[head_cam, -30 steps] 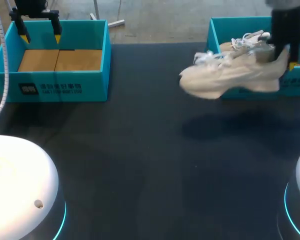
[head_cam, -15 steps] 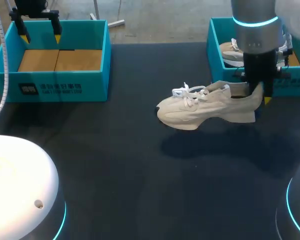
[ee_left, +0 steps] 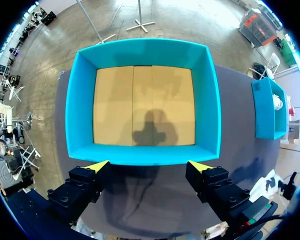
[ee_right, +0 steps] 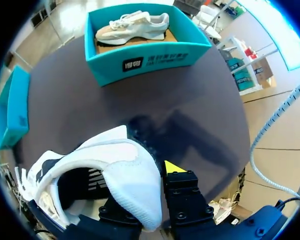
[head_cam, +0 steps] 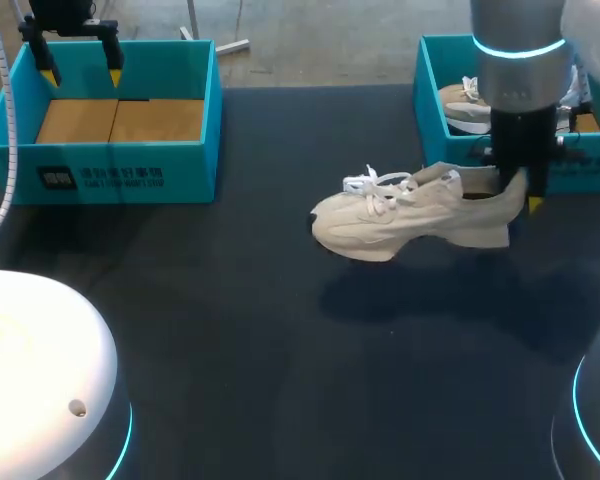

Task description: Take the shoe out of the shoebox, open the shoe tongue, remove and reinsert the insole, then place the shoe into the shoebox

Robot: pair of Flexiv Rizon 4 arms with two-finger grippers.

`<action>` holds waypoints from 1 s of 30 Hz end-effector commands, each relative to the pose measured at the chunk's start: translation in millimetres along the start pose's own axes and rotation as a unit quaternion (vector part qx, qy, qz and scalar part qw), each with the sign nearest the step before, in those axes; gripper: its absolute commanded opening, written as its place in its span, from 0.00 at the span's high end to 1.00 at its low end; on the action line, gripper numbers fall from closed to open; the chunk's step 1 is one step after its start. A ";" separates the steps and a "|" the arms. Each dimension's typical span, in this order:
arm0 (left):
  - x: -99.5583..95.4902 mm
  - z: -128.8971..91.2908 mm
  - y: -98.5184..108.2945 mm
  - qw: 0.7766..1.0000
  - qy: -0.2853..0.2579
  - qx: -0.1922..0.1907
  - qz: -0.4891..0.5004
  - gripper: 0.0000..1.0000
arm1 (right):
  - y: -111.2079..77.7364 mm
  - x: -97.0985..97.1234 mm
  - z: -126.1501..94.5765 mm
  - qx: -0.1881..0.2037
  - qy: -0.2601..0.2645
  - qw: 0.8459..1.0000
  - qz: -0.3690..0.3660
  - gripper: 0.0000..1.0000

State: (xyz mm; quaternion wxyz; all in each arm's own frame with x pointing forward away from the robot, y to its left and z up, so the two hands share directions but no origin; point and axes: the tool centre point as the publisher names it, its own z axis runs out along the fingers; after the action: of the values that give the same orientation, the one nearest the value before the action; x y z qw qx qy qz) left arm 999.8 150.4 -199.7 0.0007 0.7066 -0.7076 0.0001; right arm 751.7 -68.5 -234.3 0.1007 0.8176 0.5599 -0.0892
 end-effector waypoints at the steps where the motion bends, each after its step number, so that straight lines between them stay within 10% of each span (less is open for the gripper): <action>1: 0.2 0.1 0.0 1.000 0.000 0.000 0.000 0.00 | -17.2 33.4 16.7 -0.013 -0.014 0.999 -0.031 1.00; 30: 0.2 0.1 0.0 1.000 0.000 0.000 0.000 0.00 | -117.5 85.4 65.7 -0.011 0.007 0.998 -0.056 1.00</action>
State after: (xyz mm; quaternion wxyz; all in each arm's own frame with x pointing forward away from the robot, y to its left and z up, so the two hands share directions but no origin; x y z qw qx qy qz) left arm 999.8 150.3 -199.7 0.0007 0.7066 -0.7077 0.0001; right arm 672.4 27.6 -319.9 0.0981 0.7847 0.6062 -0.0844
